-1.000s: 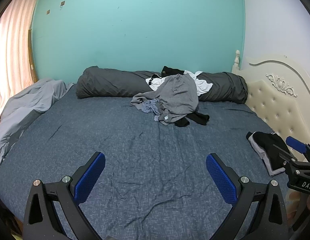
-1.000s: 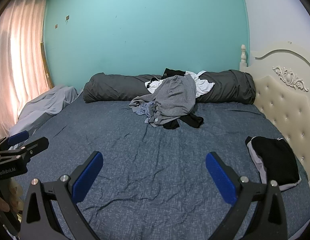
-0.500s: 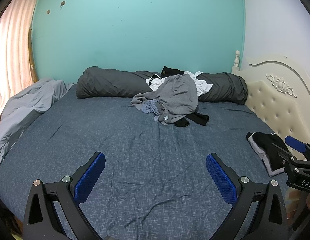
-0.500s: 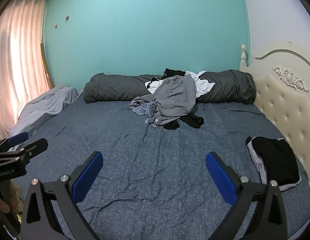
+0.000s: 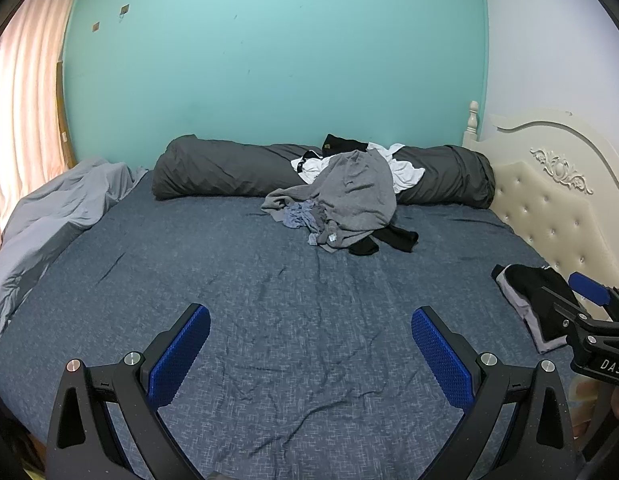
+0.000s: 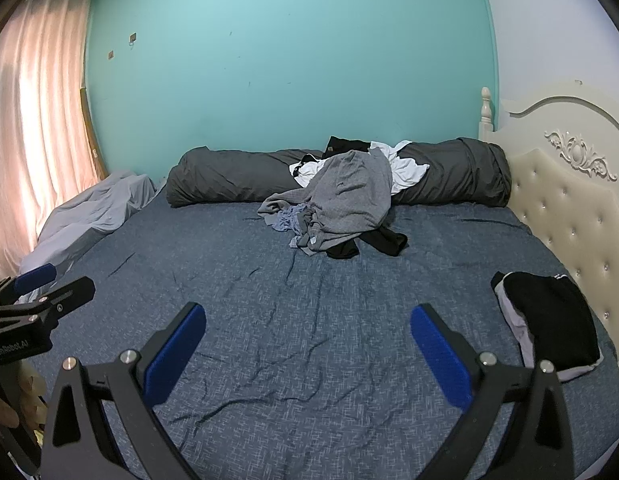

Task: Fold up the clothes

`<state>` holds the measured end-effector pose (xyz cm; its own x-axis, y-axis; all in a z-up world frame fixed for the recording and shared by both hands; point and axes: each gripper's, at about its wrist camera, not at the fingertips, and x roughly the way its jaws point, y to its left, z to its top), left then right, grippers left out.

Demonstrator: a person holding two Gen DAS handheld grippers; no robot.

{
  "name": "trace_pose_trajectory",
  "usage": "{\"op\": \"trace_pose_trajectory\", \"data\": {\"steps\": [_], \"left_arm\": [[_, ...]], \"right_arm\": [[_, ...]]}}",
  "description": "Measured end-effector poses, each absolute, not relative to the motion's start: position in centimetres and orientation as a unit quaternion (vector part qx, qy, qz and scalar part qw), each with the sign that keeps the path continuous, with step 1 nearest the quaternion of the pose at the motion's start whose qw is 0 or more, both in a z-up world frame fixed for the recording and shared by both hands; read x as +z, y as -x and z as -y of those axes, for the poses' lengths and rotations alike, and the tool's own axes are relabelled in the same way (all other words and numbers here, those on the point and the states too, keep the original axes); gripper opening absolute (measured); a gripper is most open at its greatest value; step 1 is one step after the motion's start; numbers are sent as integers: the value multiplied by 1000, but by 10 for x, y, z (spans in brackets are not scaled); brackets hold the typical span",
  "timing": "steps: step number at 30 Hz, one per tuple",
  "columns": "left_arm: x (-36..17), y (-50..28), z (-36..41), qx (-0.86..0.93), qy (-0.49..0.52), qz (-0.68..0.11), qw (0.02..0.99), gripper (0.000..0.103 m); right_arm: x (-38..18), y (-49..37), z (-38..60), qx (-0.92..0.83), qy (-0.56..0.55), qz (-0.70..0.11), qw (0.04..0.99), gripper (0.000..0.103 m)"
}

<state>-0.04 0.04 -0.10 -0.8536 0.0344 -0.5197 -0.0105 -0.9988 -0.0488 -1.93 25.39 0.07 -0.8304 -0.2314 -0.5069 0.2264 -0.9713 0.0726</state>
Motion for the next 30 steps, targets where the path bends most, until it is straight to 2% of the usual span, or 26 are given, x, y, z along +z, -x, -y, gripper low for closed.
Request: {"op": "trace_pose_trajectory", "data": {"steps": [19,30], "left_arm": [[-6,11,1,960,280,24,5,103],[-28,58,5,958,286,25,-4,103]], "right_arm": [[-7,27,-258,-953,-276,17,121,103],[-38,80,-273,-946,-297,42,124,103]]}}
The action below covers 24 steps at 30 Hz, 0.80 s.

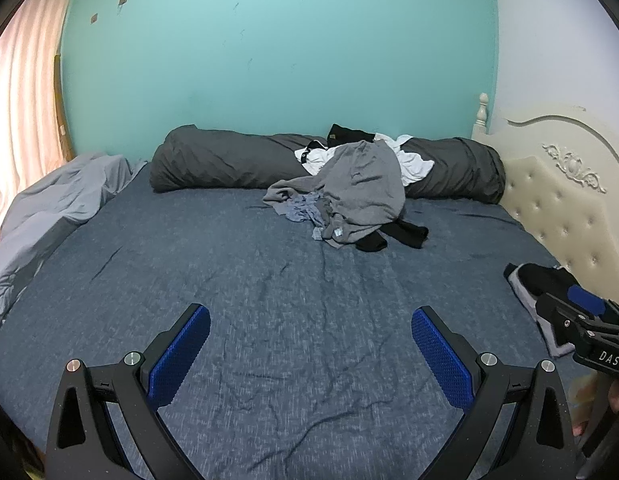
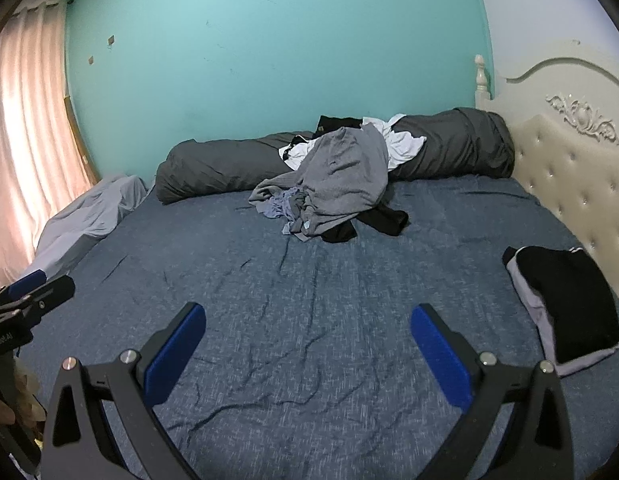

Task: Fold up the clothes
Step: 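Reach the right tool into the pile and grasp the grey sweatshirt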

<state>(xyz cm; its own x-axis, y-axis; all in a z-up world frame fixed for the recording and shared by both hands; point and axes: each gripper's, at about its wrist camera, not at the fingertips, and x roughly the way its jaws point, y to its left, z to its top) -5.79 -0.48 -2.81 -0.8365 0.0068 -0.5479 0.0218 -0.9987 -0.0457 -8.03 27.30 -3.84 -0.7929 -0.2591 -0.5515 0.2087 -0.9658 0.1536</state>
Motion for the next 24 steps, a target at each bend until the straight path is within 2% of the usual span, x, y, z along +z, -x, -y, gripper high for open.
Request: {"op": "trace_pose_trajectory", "data": {"steps": [7,16,20,24], "left_arm": [[-62,127,10,-953,-300,-33,10,103],[-123,249,17,-944,-326,-46,16,103],[-152,302,25,-936,-346,-59,17,103],[-175,347,33,-930,-361,-72,18,103]], "right_arm": [[-70,156,-270,-941,-310,31,130,103],[-133,294,-272,-929,-342,39,138,102],[-159,355,-262,-926,-353,27,135,88],[-179,401,-244,-921,-361,22,147,86]]}}
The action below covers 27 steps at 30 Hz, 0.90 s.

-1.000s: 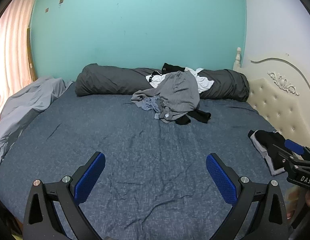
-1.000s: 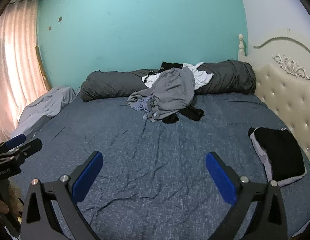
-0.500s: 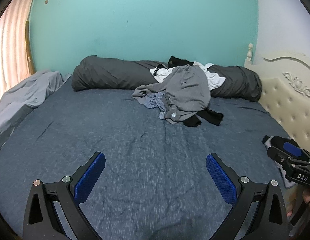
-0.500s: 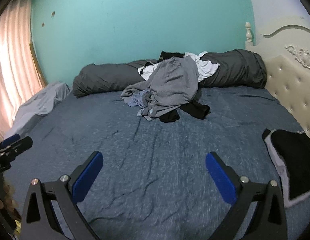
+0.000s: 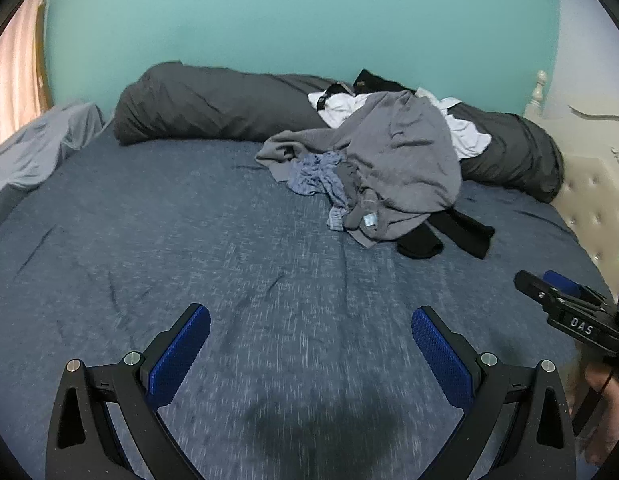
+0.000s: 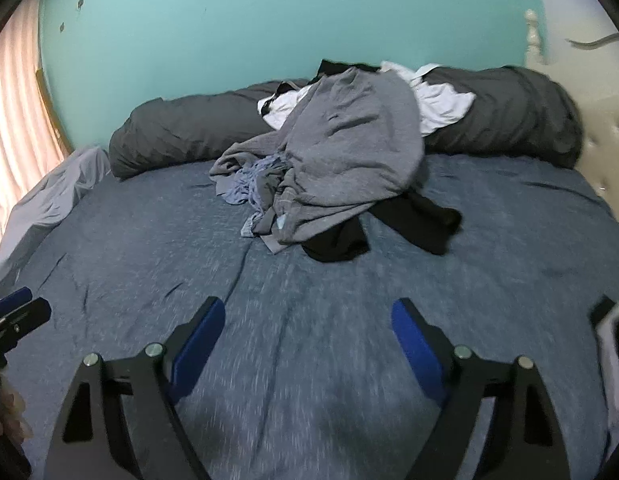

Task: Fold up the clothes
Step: 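Reach the right tool into the pile and grasp the grey sweatshirt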

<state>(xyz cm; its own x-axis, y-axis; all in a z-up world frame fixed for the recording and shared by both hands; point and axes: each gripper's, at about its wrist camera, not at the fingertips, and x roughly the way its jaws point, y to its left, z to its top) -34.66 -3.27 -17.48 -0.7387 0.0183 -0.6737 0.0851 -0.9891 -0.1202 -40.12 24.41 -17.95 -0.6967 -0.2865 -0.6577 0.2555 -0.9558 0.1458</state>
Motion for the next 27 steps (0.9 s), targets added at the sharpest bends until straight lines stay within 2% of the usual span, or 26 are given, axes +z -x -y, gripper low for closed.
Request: {"op": "trace_pose_trajectory", "data": {"steps": [9,20,25,27], "left_arm": [[-216,412,49,-915,-392,-93,25,103],[-254,457,82,-903,-416,-103,36,103],[-263,466,90,-901,-419,-107,32,103],[-265,468,93,-901,-418,-108,32,103]], "right_arm": [[-226,498,-194,-908,-392,17,148,86],[-281,595,-153,-892,-433,6,129,86],[-300,621,-139,-890,-440,-5,120,66],[-306,628,-134,-887,-446,-13,118,44]]}}
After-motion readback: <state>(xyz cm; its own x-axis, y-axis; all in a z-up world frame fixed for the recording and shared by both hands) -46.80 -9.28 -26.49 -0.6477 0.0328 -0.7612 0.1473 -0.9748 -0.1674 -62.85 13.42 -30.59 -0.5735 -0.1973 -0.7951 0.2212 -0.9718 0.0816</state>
